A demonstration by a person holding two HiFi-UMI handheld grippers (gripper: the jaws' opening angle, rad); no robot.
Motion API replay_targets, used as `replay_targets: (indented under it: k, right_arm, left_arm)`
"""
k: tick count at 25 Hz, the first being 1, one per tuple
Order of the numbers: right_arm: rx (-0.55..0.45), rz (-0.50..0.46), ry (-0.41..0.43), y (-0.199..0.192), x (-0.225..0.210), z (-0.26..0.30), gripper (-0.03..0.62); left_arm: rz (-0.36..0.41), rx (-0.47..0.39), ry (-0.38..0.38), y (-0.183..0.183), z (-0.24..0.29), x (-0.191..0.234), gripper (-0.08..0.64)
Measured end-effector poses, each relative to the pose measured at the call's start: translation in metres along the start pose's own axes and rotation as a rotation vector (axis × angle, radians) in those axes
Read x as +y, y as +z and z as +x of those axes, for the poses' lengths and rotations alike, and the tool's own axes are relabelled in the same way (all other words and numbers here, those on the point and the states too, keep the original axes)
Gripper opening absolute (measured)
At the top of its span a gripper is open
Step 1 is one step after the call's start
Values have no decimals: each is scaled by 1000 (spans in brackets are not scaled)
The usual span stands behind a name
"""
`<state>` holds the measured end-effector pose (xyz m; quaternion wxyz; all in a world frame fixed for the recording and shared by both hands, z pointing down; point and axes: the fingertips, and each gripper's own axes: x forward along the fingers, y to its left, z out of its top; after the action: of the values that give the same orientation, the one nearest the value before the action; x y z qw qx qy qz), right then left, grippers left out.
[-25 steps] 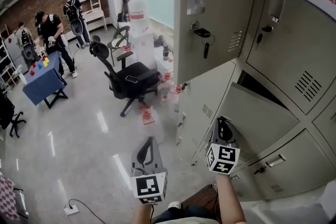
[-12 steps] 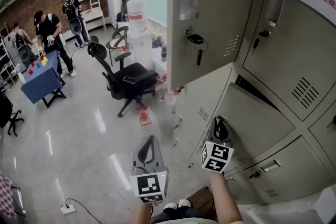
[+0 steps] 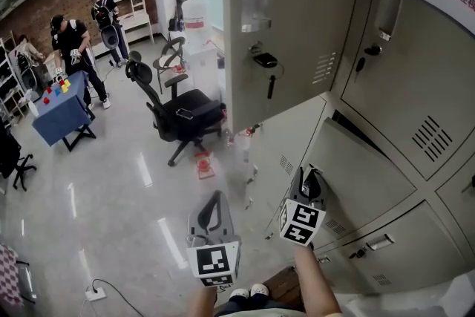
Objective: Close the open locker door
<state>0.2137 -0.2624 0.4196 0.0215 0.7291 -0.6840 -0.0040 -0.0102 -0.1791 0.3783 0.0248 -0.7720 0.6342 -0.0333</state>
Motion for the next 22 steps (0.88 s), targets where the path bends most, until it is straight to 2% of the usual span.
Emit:
replay_targets:
  k: [22]
  right_arm:
    - [-73,42,39,1,-2,-3,98]
  left_arm:
    - [1,3,11,-1,9,-9,2]
